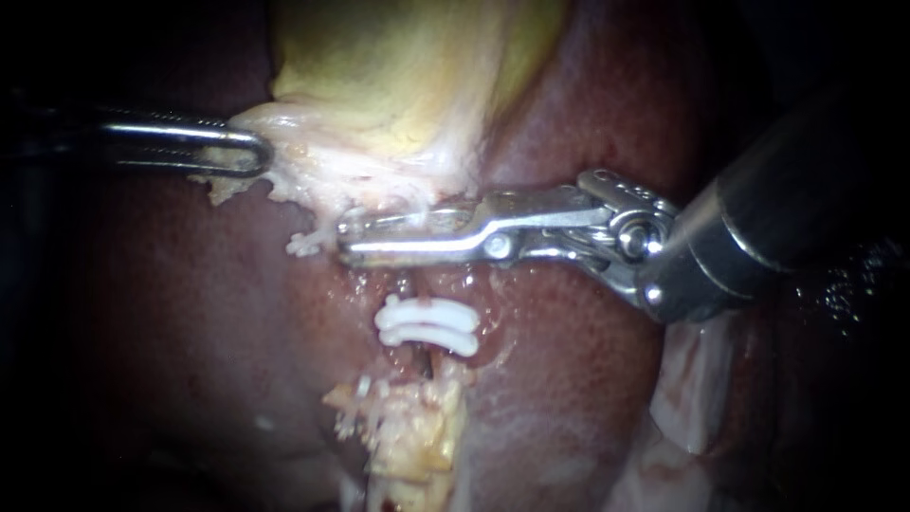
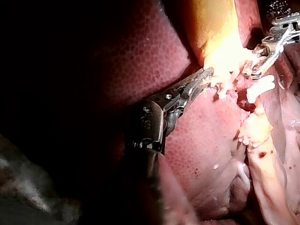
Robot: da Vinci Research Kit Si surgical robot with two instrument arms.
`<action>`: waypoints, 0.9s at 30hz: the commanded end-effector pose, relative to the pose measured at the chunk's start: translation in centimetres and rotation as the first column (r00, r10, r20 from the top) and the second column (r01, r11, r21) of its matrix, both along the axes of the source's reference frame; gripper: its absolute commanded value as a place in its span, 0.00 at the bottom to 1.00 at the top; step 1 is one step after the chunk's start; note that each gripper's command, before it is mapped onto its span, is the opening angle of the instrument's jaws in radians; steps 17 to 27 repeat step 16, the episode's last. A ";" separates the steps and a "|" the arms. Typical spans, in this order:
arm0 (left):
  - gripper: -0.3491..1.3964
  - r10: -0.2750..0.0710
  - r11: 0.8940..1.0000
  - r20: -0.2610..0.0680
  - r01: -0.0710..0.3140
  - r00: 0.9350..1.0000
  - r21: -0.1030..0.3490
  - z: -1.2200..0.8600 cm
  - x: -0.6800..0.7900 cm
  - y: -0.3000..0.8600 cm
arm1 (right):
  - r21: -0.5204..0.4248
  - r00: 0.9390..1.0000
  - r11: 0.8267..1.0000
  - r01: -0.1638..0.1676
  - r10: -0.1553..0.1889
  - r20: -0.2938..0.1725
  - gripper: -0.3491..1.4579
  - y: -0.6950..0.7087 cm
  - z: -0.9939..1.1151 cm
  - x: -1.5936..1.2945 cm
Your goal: Clipping third clip right tube
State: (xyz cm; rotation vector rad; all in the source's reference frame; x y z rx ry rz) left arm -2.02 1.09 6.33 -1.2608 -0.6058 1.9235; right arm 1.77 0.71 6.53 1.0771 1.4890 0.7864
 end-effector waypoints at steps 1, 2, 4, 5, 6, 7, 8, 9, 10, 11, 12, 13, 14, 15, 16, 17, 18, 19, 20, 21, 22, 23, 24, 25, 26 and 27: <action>0.00 0.000 1.000 0.000 0.000 1.000 0.000 0.00 0.00 0.00 | 0.002 1.000 1.000 -0.010 0.010 0.004 0.00 0.01 0.00 0.00; 0.00 0.000 1.000 0.000 0.000 1.000 0.000 0.00 0.00 0.00 | 0.001 1.000 1.000 -0.019 0.019 0.010 0.00 0.01 0.01 0.00; 0.00 -0.001 1.000 0.000 0.001 1.000 0.000 0.00 0.00 0.00 | 0.001 0.999 0.999 -0.038 0.038 0.022 0.00 0.01 0.02 0.01; 0.00 -0.001 1.000 0.000 0.001 1.000 0.000 0.00 -0.01 0.00 | 0.000 0.998 0.999 -0.048 0.048 0.028 0.00 0.00 0.02 0.01; 0.00 -0.001 1.000 0.000 0.001 1.000 0.000 0.00 -0.01 0.00 | -0.001 0.998 0.999 -0.050 0.050 0.029 0.00 0.00 0.02 0.02; 0.00 -0.001 1.000 0.000 0.001 1.000 0.000 0.00 0.00 0.00 | -0.002 0.998 0.999 -0.048 0.048 0.028 0.00 -0.01 0.03 0.02; 0.00 -0.001 1.000 0.000 0.001 1.000 0.000 0.00 0.00 0.00 | -0.004 0.999 0.999 -0.040 0.040 0.022 0.00 -0.01 0.03 0.02; 0.00 -0.001 1.000 0.000 0.001 1.000 0.000 0.00 0.00 0.00 | -0.005 1.000 1.000 -0.028 0.028 0.015 0.00 -0.01 0.03 0.02; 0.00 -0.001 1.000 0.000 0.001 1.000 0.000 0.00 0.00 0.00 | -0.006 1.000 1.000 -0.015 0.015 0.007 0.00 -0.01 0.03 0.03; 0.00 -0.001 1.000 0.000 0.001 1.000 0.000 0.00 0.00 0.00 | -0.006 1.000 1.000 -0.014 0.014 0.006 0.00 -0.01 0.03 0.03; 0.00 -0.001 1.000 0.000 0.001 1.000 0.000 0.00 0.00 0.00 | -0.006 1.000 1.000 -0.014 0.014 0.006 0.00 -0.01 0.03 0.03; 0.00 -0.001 1.000 0.000 0.001 1.000 0.000 0.00 0.00 0.00 | -0.006 1.000 1.000 -0.015 0.015 0.006 0.00 -0.01 0.03 0.03; 0.00 -0.001 1.000 0.000 0.001 1.000 0.000 0.00 0.00 0.00 | 0.005 1.000 1.000 -0.013 0.013 0.007 0.00 -0.02 0.04 0.04; 0.00 -0.001 1.000 0.000 0.001 1.000 0.000 0.00 0.00 0.00 | 0.028 1.000 1.000 -0.009 0.009 0.009 0.00 -0.02 0.04 0.04; 0.00 -0.001 1.000 0.000 0.001 1.000 0.000 0.00 -0.01 0.00 | 0.043 1.000 0.999 -0.004 0.004 0.013 0.06 -0.04 0.06 0.06; 0.00 -0.001 1.000 0.000 0.001 1.000 0.000 0.00 -0.01 0.00 | 0.043 1.000 0.999 -0.004 0.004 0.013 0.06 -0.04 0.06 0.06; 0.00 -0.001 1.000 0.000 0.001 1.000 0.000 0.00 -0.01 0.00 | 0.043 1.000 0.999 -0.004 0.004 0.013 0.06 -0.04 0.06 0.06; 0.00 -0.001 1.000 0.000 0.001 1.000 0.000 0.00 -0.01 0.00 | 0.043 1.000 0.999 -0.004 0.004 0.013 0.06 -0.04 0.06 0.06; 0.00 -0.001 1.000 0.000 0.001 1.000 0.000 0.00 -0.01 0.00 | 0.043 1.000 0.999 -0.004 0.004 0.013 0.06 -0.04 0.06 0.06; 0.00 -0.001 1.000 0.000 0.001 1.000 0.000 0.00 -0.01 0.00 | 0.043 1.000 0.999 -0.004 0.004 0.013 0.06 -0.04 0.06 0.06; 0.00 -0.001 1.000 0.000 0.001 1.000 0.000 0.00 -0.01 0.00 | 0.043 1.000 0.999 -0.004 0.004 0.013 0.06 -0.04 0.06 0.06; 0.00 -0.001 1.000 0.000 0.001 1.000 0.000 0.00 -0.01 0.00 | 0.043 1.000 0.999 -0.004 0.004 0.013 0.06 -0.04 0.06 0.06; 0.00 -0.001 1.000 0.000 0.001 1.000 0.000 0.00 -0.01 0.00 | 0.043 1.000 0.999 -0.004 0.004 0.013 0.06 -0.04 0.06 0.06; 0.00 -0.001 1.000 0.000 0.001 1.000 0.000 0.00 -0.01 0.00 | 0.043 1.000 0.999 -0.004 0.004 0.013 0.06 -0.04 0.06 0.06; 0.00 -0.001 1.000 0.000 0.001 1.000 0.000 0.00 -0.01 0.00 | 0.043 1.000 0.999 -0.004 0.004 0.013 0.06 -0.04 0.06 0.06; 0.00 -0.001 1.000 0.000 0.001 1.000 0.000 0.00 -0.01 0.00 | 0.043 1.000 0.999 -0.004 0.004 0.013 0.06 -0.04 0.06 0.06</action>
